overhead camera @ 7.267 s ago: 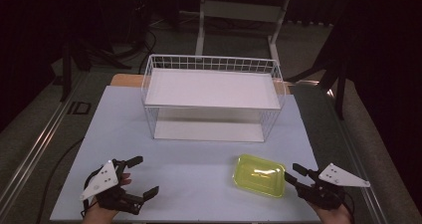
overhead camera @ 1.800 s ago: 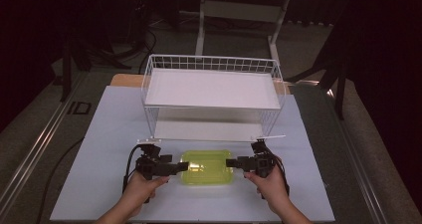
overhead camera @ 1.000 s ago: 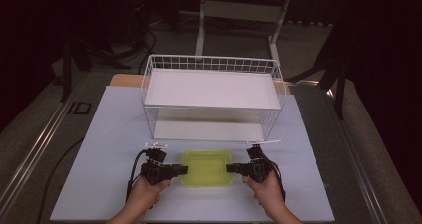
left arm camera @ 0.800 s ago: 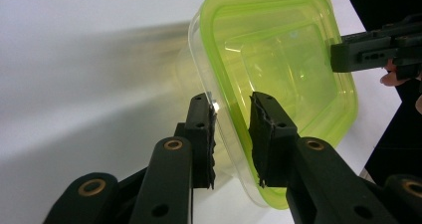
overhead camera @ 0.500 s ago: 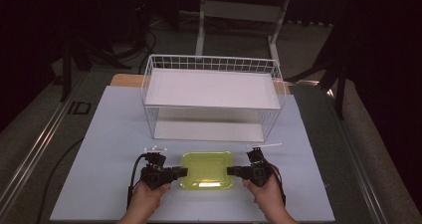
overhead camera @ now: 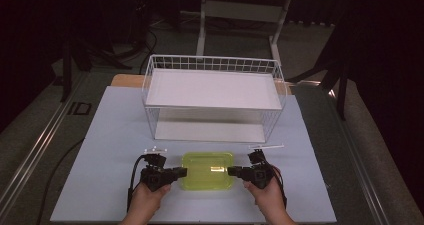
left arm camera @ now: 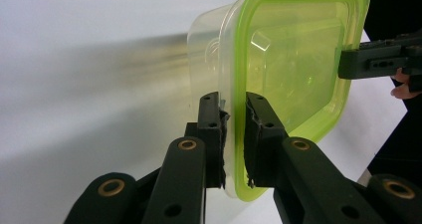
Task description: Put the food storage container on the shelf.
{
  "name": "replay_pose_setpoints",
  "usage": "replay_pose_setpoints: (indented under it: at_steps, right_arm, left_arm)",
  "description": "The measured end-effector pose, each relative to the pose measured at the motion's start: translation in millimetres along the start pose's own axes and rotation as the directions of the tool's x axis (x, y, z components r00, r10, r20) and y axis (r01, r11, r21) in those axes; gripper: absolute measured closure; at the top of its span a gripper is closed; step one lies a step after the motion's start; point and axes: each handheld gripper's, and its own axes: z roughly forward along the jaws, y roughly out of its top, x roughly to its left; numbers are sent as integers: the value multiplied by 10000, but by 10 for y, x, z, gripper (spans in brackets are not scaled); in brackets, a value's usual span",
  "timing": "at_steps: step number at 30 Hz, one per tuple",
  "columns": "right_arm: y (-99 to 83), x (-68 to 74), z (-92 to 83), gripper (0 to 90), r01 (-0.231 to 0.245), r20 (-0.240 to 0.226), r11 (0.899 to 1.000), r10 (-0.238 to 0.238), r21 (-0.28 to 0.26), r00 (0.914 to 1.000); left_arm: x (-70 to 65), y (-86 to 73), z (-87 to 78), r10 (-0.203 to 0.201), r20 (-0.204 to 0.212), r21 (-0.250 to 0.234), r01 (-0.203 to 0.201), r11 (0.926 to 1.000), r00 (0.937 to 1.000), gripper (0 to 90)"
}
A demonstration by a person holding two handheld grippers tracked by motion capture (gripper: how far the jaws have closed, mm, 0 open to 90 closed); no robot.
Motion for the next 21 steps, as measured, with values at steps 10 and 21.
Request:
replay_pose_setpoints:
  at_steps: [10, 21]
  right_arm:
    - [177, 21, -102, 793, 239, 140, 9972, -230, -713, 9996]
    - [469, 8, -213, 792, 420, 365, 9865, -366, -1582, 9987]
  left_arm:
    - [-38, 224, -45, 259, -15, -501, -260, 9984, 9997, 808]
    - [-102, 586, -76, 860, -188, -1184, -876, 9891, 9961, 808]
